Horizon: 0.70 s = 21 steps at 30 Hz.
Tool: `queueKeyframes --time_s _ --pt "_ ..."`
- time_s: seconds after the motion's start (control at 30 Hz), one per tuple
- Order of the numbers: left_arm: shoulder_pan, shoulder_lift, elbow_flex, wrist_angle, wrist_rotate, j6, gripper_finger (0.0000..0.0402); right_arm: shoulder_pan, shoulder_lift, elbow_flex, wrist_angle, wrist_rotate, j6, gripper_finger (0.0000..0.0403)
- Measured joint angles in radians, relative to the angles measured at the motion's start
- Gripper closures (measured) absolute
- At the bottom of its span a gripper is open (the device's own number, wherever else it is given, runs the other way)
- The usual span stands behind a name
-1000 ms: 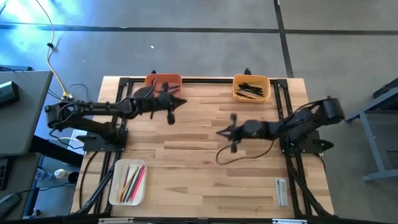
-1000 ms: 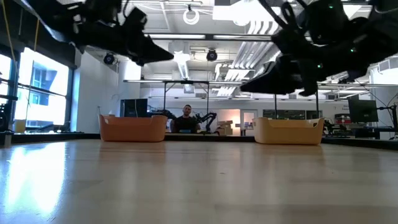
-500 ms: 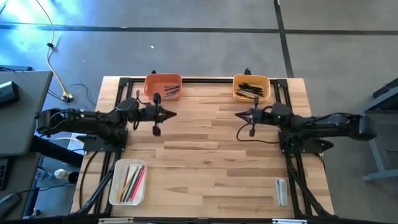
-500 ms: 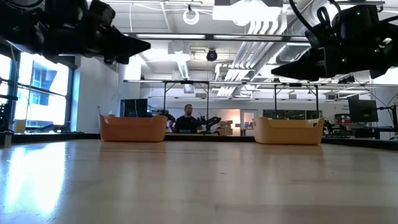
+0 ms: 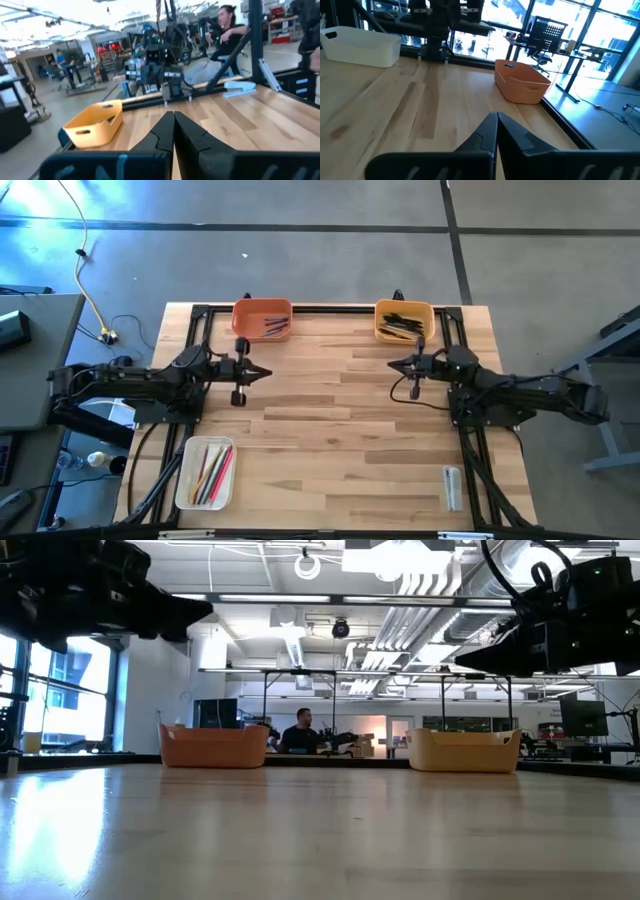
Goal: Sort crayons/erasers/pens/pencils in bins
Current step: Return to Home Position
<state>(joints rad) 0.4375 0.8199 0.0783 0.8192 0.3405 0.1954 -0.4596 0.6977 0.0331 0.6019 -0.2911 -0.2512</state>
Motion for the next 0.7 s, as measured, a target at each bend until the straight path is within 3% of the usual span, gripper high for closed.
queueKeyframes --time_s 0.3,0.7 --pt "0.001 -0.113 -0.062 -0.005 0.052 -0.001 0.0401 -0.05 -0.114 -0.023 -0.069 -0.067 0.011 0.0403" --pt "0.013 -0.248 -0.068 -0.097 0.093 -0.024 0.0401 -0.098 -0.226 -0.023 -0.108 -0.068 0.026 0.0403"
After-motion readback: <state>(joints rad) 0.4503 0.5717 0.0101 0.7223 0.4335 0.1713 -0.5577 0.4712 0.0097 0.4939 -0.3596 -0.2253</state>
